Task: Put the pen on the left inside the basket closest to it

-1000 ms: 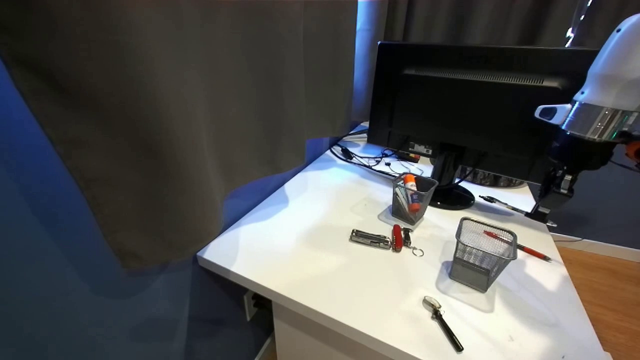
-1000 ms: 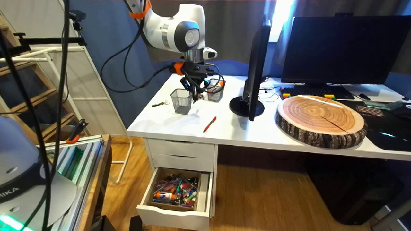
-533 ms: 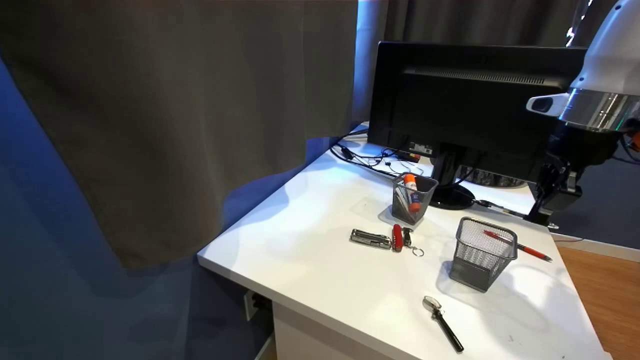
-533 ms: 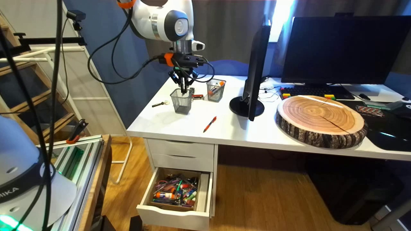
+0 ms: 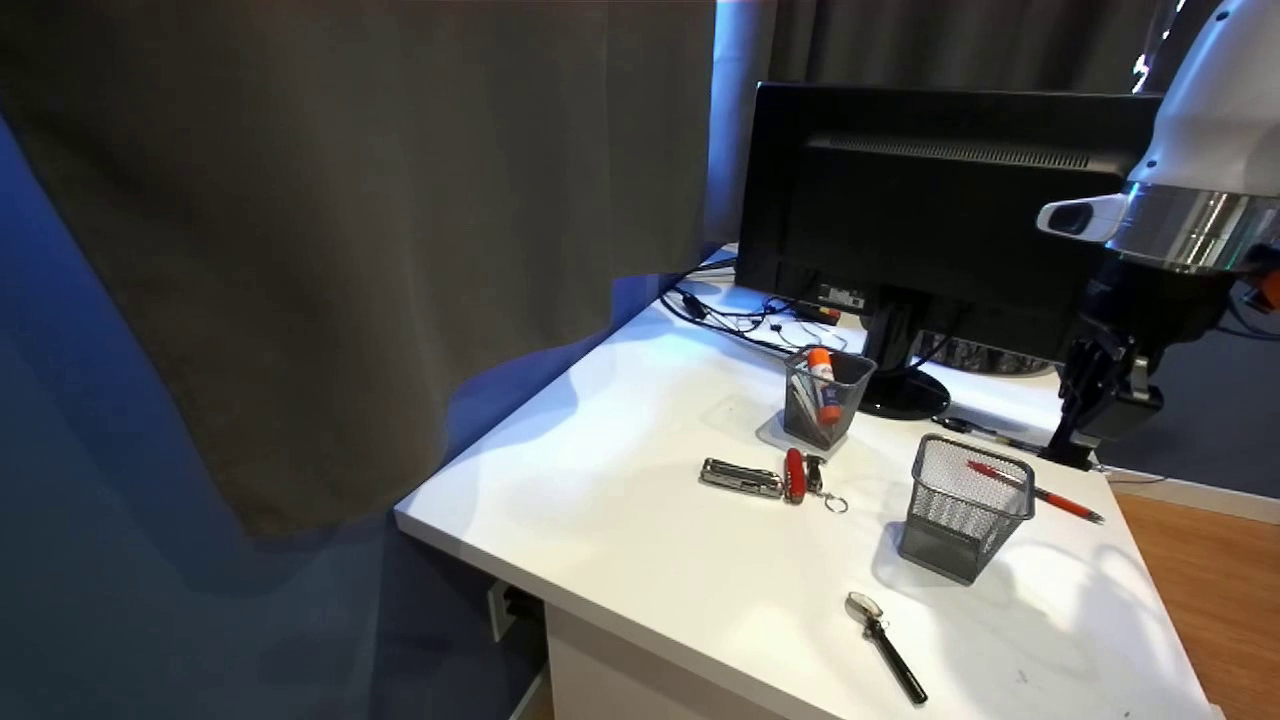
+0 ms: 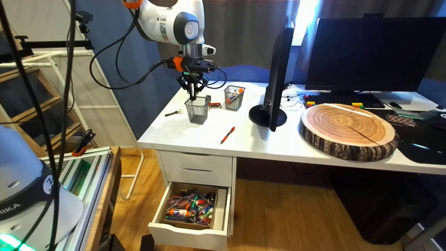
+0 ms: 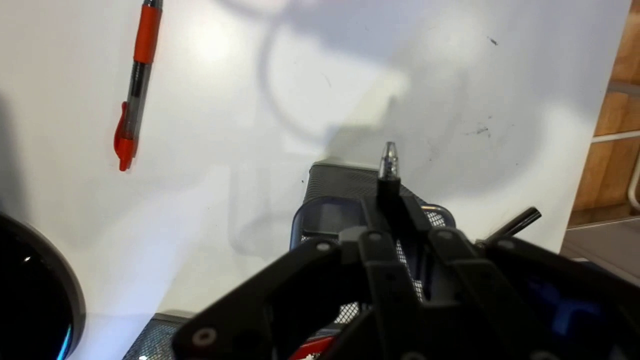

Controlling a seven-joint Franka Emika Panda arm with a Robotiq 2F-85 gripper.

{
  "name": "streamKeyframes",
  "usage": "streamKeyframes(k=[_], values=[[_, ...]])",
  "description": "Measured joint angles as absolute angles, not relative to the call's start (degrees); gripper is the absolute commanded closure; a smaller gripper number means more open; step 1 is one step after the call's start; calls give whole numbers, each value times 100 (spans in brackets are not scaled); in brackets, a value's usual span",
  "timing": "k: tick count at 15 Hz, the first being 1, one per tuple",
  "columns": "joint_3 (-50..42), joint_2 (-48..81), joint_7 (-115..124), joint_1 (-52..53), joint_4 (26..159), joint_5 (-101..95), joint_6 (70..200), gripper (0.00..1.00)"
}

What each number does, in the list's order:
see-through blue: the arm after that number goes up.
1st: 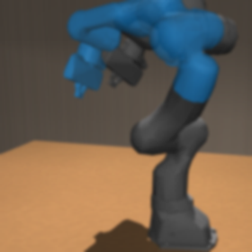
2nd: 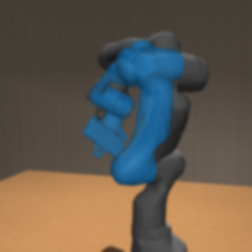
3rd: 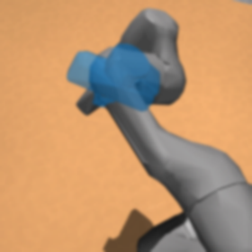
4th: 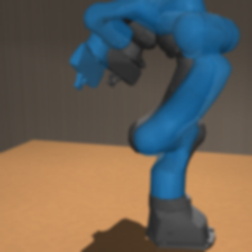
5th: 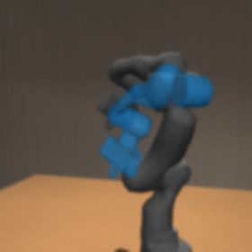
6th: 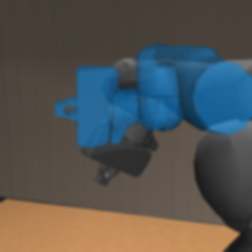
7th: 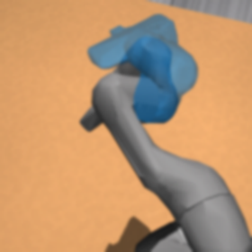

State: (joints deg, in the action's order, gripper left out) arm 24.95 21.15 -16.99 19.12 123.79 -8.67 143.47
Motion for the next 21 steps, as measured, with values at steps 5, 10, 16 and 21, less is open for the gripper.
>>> streamKeyframes(k=[5, 10, 16, 21], values=[[2498, 2362, -1692, 2007, 12197, -834, 14300, 94], [2495, 2598, -1686, 2055, 11989, -834, 14208, 93], [2483, 2753, -1623, 2070, 11829, -834, 14094, 93], [2467, 2816, -1517, 2073, 11760, -831, 14084, 49]])
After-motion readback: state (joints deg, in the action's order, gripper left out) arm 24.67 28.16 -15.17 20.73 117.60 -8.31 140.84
